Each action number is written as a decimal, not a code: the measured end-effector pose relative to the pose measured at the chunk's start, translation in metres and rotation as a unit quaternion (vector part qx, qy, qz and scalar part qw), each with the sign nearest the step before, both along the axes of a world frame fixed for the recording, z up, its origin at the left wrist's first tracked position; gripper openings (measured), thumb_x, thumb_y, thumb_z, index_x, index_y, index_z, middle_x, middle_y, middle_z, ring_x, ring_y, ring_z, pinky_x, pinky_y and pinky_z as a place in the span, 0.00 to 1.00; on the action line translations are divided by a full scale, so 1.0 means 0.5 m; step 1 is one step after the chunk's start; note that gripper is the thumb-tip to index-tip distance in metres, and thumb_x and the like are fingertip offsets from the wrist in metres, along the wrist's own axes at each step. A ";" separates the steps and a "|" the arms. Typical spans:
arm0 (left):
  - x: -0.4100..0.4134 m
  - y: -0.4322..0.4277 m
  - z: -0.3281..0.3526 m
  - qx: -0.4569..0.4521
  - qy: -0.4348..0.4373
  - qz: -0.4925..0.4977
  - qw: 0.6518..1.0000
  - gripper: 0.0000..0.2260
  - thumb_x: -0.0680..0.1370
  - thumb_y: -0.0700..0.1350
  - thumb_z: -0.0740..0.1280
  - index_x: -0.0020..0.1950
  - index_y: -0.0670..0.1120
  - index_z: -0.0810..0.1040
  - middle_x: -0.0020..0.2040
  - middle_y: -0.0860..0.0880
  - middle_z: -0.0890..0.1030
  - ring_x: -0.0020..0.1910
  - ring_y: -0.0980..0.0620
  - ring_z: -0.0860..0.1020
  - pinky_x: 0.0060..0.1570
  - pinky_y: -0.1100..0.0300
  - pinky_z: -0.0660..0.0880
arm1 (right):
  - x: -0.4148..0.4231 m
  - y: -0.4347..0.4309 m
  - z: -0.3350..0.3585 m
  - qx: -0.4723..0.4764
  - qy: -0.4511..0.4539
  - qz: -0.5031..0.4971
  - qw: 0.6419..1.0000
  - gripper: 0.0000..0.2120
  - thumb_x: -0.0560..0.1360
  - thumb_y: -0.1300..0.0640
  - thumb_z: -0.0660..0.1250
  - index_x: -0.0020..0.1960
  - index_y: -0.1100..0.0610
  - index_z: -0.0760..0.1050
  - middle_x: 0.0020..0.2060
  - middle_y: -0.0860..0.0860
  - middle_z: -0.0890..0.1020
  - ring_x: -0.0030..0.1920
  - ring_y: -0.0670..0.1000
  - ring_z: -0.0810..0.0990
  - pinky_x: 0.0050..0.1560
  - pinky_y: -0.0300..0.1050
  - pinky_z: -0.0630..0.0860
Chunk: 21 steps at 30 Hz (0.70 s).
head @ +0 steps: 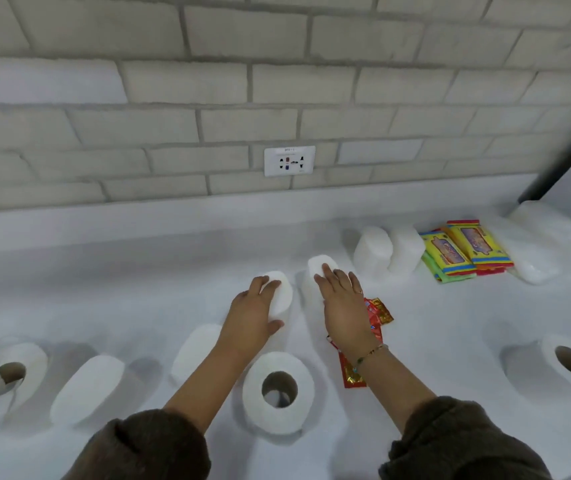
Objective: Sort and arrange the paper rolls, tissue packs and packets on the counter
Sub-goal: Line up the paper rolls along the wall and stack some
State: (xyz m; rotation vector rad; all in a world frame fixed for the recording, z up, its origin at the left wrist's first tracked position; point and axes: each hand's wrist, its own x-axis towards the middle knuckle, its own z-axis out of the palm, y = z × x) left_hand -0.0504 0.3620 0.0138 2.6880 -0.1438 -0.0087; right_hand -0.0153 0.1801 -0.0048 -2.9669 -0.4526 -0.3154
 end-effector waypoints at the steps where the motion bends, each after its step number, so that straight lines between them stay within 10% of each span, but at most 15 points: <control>1: 0.015 -0.011 0.001 -0.006 0.001 -0.006 1.000 0.31 0.72 0.50 0.70 0.72 0.50 0.61 0.73 0.49 0.60 0.60 0.45 0.73 0.62 0.56 0.69 | 0.016 -0.006 0.002 -0.006 0.002 -0.003 1.000 0.31 0.60 0.73 0.72 0.61 0.61 0.73 0.63 0.61 0.75 0.63 0.61 0.74 0.67 0.60 0.62; 21: 0.230 -0.176 -0.007 -0.063 0.001 0.013 0.998 0.31 0.70 0.40 0.72 0.70 0.42 0.62 0.71 0.42 0.56 0.47 0.42 0.78 0.51 0.60 0.75 | 0.221 -0.126 -0.023 -0.002 -0.019 0.003 1.000 0.31 0.56 0.76 0.71 0.59 0.65 0.75 0.59 0.64 0.77 0.58 0.64 0.77 0.65 0.66 0.58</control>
